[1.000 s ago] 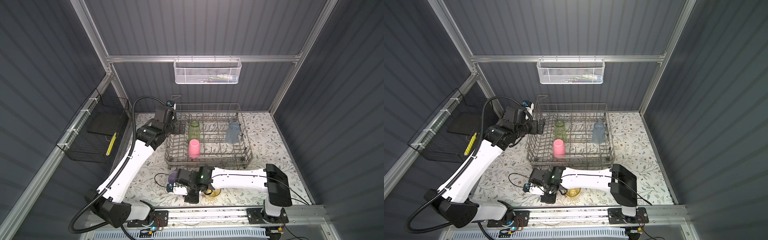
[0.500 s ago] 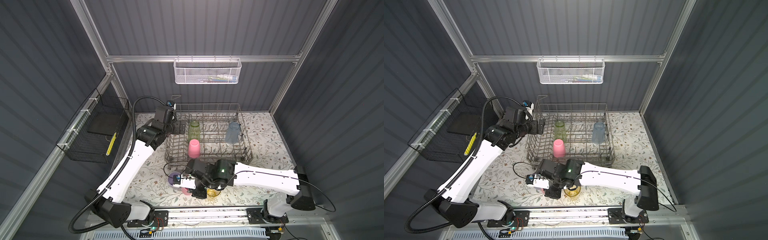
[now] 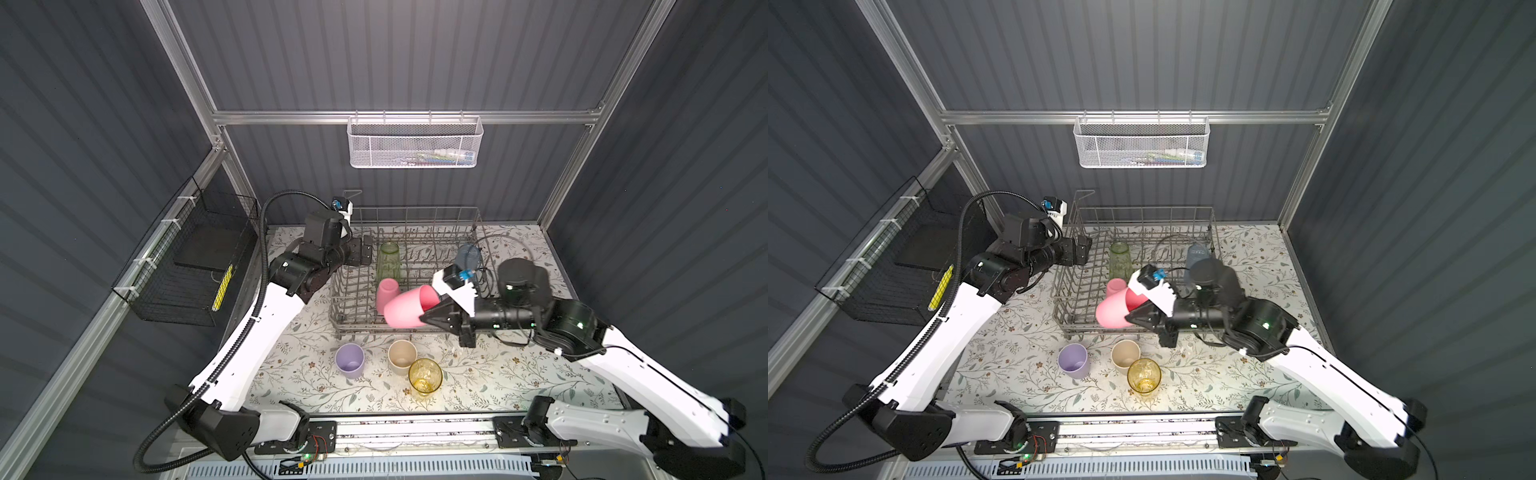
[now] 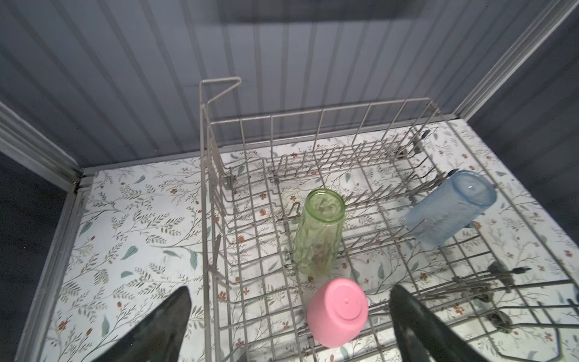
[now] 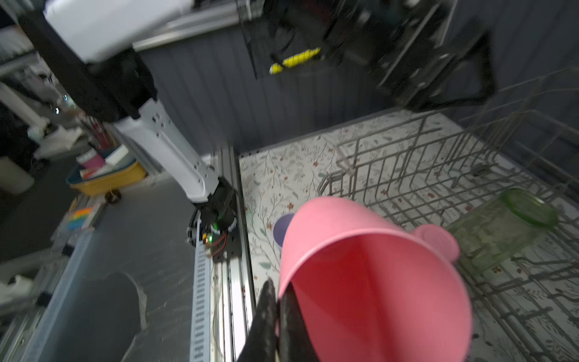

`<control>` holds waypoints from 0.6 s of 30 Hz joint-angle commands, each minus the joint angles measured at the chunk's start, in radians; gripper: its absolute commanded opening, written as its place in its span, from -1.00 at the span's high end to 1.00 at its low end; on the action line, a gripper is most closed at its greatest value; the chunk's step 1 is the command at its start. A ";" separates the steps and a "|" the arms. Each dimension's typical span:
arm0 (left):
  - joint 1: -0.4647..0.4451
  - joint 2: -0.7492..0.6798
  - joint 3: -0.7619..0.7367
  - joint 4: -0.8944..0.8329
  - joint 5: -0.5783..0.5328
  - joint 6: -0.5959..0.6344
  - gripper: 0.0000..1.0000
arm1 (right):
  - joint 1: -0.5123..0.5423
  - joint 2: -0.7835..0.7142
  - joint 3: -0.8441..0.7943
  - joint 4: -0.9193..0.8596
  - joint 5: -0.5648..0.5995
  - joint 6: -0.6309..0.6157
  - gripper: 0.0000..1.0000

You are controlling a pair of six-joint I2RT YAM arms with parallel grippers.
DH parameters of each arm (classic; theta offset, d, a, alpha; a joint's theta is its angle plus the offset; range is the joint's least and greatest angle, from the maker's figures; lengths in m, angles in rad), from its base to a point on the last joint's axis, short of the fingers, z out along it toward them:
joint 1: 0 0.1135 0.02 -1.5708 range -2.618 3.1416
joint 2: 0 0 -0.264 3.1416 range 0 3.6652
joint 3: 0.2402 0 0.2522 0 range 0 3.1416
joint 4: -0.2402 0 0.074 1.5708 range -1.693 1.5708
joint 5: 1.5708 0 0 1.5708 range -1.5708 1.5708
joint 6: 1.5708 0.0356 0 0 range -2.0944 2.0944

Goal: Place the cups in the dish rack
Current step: 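Lift the dark pink cup over the rack toward the left gripper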

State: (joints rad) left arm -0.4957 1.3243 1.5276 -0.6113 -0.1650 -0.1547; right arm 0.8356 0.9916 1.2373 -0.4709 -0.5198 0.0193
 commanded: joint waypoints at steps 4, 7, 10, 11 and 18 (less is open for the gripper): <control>0.005 -0.047 -0.047 0.187 0.226 0.000 -0.96 | -0.218 -0.094 -0.160 0.362 -0.200 0.286 1.00; 0.005 -0.051 -0.069 0.258 0.346 -0.006 -0.97 | -0.323 -0.105 -0.247 0.532 -0.258 0.440 1.00; 0.006 -0.069 -0.105 0.341 0.455 -0.006 -0.97 | -0.420 -0.099 -0.324 0.713 -0.325 0.589 1.00; 0.007 -0.084 -0.147 0.383 0.485 -0.009 -0.97 | -0.451 -0.093 -0.351 0.781 -0.348 0.648 1.00; 0.019 -0.086 -0.208 0.554 0.800 -0.055 -0.97 | -0.585 0.016 -0.477 1.368 -0.440 1.092 1.00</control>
State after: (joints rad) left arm -0.4870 1.2400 1.3209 -0.1734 0.4507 -0.1818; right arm 0.2771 0.9771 0.7788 0.5274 -0.8917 0.8547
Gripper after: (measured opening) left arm 0.986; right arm 0.051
